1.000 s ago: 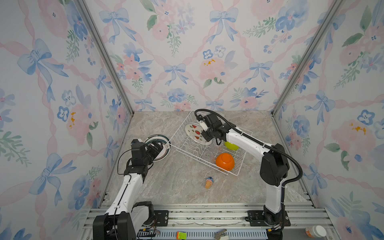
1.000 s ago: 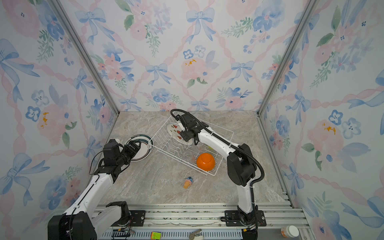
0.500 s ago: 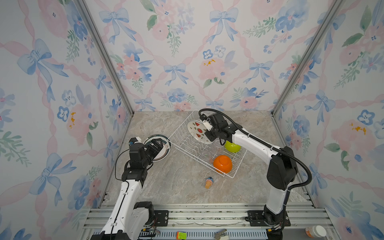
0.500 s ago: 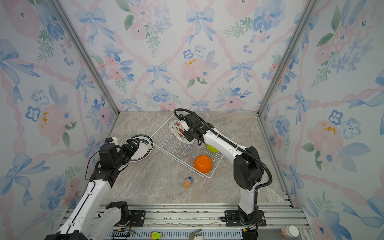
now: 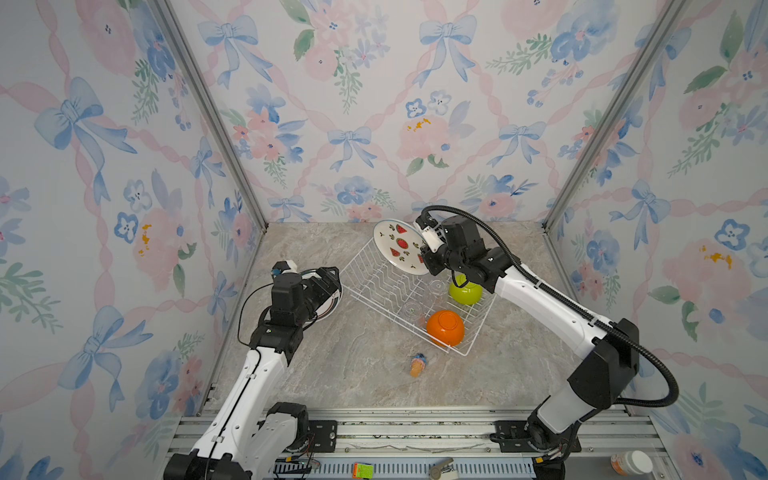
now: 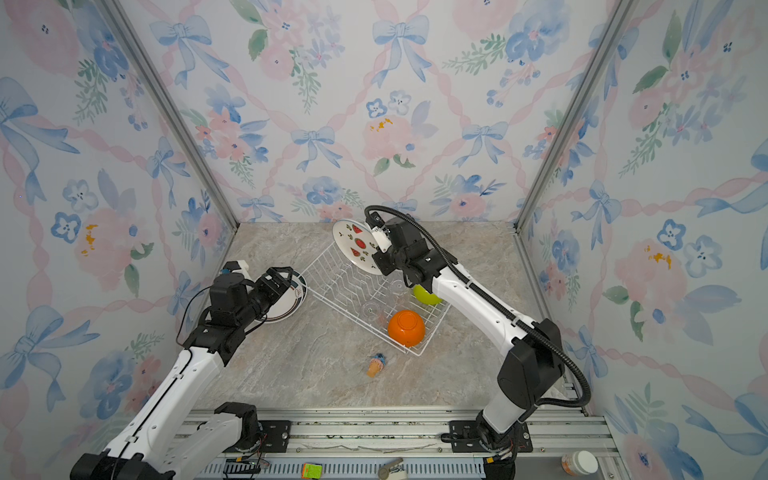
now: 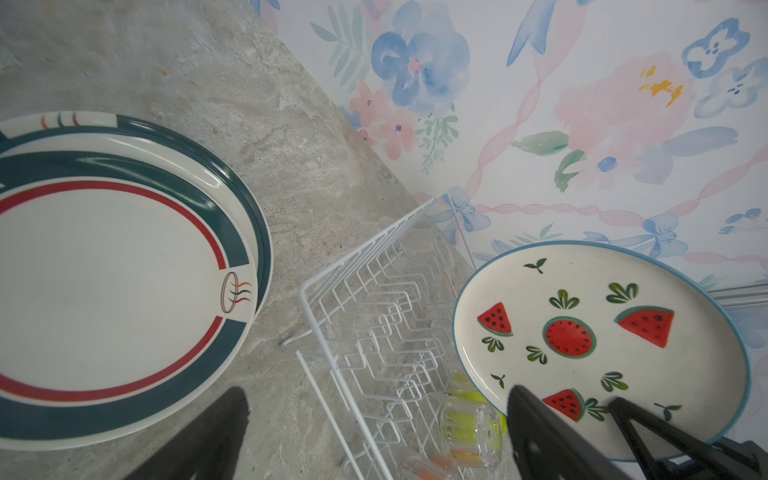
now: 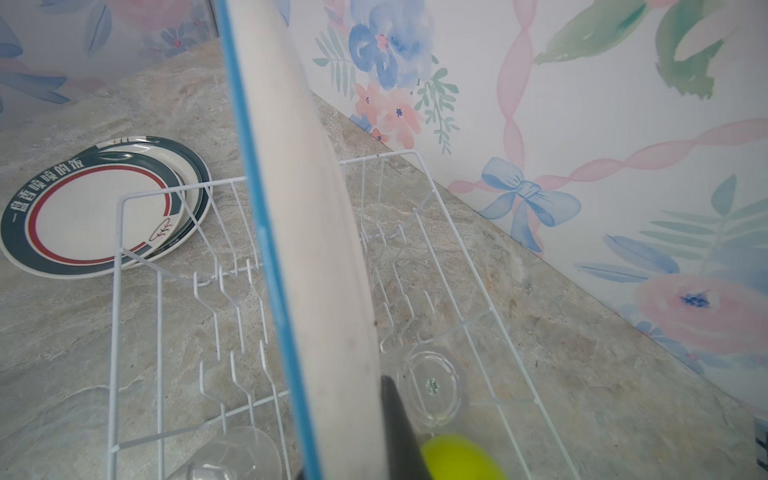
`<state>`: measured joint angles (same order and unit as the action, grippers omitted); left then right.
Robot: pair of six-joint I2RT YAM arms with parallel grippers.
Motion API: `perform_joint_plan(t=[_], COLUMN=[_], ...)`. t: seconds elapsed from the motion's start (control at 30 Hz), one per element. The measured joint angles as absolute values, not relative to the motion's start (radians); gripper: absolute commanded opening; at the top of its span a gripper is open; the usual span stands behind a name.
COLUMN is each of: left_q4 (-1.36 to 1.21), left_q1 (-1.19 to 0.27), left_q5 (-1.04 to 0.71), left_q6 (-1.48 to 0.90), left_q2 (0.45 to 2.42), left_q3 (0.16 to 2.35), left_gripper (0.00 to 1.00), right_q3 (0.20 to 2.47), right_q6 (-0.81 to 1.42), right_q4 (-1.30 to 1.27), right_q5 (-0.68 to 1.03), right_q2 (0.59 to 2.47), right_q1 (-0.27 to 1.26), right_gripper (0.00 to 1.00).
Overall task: Unload the mixed dishes from the dish rack
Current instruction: 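Lift the watermelon plate with the right gripper while the left approaches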
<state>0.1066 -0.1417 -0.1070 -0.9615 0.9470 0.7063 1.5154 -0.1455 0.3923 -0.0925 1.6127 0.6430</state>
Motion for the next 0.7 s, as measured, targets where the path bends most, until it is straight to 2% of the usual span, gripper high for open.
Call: perform_joint_plan(t=[0.47, 0.7], left_q4=[0.111, 0.060], left_q1=[-0.302, -0.359], left_q5=[-0.085, -0.086], left_q6=[-0.912, -0.898], left_q2=[1.150, 1.168], left_q3=[0.901, 0.935], left_gripper=[0.98, 0.98], right_q3=[1.317, 1.213], right_q6=[0.214, 0.441], right_q4=[0.329, 0.225], right_q5=[-0.130, -0.170], right_q2=[1.391, 1.301], right_q1=[0.627, 0.627], right_gripper=[0.00, 0.00])
